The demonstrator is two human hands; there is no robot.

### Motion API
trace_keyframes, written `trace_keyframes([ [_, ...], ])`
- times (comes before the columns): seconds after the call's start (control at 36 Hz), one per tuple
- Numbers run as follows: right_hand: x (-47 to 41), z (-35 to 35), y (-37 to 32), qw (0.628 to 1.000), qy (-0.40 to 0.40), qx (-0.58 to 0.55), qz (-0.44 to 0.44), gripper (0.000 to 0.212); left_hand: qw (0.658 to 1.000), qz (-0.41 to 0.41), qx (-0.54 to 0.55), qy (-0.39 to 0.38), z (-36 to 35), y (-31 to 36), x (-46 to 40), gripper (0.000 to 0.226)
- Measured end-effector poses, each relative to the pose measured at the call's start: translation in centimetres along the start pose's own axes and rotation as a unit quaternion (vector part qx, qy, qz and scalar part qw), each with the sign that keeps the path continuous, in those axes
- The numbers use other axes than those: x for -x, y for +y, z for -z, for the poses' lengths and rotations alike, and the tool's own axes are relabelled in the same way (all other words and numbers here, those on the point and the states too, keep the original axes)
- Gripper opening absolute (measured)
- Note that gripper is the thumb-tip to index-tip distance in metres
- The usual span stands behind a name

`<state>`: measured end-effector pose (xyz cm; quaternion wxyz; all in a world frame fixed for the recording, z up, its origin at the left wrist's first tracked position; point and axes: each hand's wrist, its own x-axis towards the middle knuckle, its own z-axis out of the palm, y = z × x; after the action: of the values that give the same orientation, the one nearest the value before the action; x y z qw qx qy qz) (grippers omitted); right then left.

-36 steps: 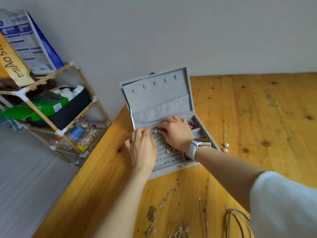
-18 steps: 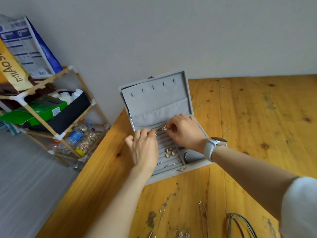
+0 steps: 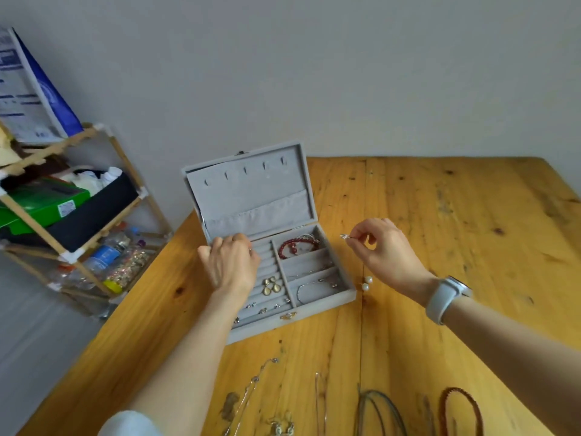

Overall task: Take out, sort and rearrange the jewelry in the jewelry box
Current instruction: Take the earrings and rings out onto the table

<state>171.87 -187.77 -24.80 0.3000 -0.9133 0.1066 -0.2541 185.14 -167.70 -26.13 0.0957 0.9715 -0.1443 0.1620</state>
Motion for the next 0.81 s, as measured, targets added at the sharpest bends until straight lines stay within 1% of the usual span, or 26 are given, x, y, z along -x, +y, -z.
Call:
trace_keyframes([
  [0.08,1.1,1.7,1.3,0.999,0.016,-0.006,-0.028,0.008,0.995,-0.002,0.081,0.056,1.2,0.7,0.7,0.011],
  [0.14,2.3,2.6,2.4,0.999,0.02,-0.009,-0.05,0.007,0.984,-0.034,0.158,0.073,1.7,1.9,1.9,0.01],
  [0.22,4.2,3.2,4.0,0.997,0.003,-0.002,-0.082,0.01,0.958,-0.105,0.263,0.032,1.8,4.7,4.5,0.013],
  [0.28,5.4,3.2,4.9,0.996,-0.01,0.002,-0.093,0.013,0.944,-0.162,0.287,0.008,1.6,6.9,6.2,0.016],
  [0.31,5.9,3.1,5.2,0.995,-0.014,0.008,-0.095,0.013,0.938,-0.185,0.293,0.0,1.6,7.9,7.0,0.015],
  [0.39,6.7,3.3,6.0,0.994,-0.018,0.04,-0.096,0.002,0.923,-0.224,0.311,-0.024,2.0,10.8,8.6,0.009],
  [0.44,7.1,3.3,6.5,0.994,-0.008,0.052,-0.098,0.002,0.92,-0.24,0.307,-0.034,1.9,12.2,9.0,0.009],
  [0.5,7.4,3.3,6.8,0.994,0.002,0.057,-0.094,0.003,0.922,-0.249,0.294,-0.037,1.5,13.2,9.1,0.01],
  [0.64,7.5,3.1,6.8,0.994,-0.009,0.088,-0.069,0.007,0.937,-0.245,0.244,-0.044,0.4,14.1,8.7,0.016],
  [0.81,7.4,2.8,6.7,0.992,-0.004,0.111,-0.066,0.011,0.943,-0.261,0.208,-0.012,-0.6,14.3,8.8,0.007],
])
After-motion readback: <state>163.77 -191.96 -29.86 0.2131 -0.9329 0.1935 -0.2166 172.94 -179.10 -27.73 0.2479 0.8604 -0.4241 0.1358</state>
